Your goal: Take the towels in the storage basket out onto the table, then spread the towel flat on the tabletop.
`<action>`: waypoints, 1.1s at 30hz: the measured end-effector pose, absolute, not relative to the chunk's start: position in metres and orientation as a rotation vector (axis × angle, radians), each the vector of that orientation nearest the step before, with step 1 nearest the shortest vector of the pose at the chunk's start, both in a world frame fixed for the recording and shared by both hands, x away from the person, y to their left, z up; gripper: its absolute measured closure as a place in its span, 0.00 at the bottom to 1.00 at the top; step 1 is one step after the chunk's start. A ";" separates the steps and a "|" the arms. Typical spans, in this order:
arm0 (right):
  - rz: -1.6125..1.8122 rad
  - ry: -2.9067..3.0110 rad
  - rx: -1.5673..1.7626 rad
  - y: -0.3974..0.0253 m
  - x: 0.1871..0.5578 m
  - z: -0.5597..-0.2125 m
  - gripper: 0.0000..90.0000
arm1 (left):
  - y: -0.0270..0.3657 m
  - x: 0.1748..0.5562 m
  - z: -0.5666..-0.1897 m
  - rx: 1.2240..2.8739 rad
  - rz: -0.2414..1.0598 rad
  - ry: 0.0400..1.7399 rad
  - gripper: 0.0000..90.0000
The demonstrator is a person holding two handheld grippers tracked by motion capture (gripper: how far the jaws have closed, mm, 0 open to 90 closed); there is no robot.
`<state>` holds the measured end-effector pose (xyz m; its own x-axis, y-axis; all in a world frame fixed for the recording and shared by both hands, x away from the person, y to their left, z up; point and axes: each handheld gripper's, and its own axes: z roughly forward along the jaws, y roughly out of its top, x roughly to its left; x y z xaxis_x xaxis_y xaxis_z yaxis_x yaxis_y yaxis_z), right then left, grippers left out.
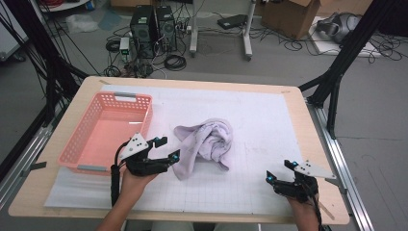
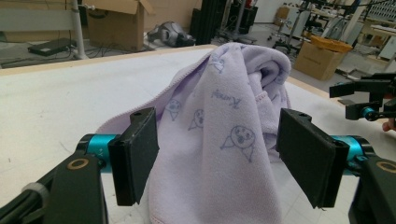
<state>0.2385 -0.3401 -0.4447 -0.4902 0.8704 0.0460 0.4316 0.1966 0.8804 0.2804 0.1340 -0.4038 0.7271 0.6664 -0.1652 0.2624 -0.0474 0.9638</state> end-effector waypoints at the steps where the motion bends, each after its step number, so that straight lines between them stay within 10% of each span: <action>1: 1.239 2.010 1.215 -0.340 0.238 -0.444 0.17 | 0.134 0.281 -0.404 1.627 0.384 0.762 0.33; 33: 1.267 2.020 1.224 -0.338 0.235 -0.443 0.17 | 0.123 0.286 -0.410 1.665 0.354 0.761 0.34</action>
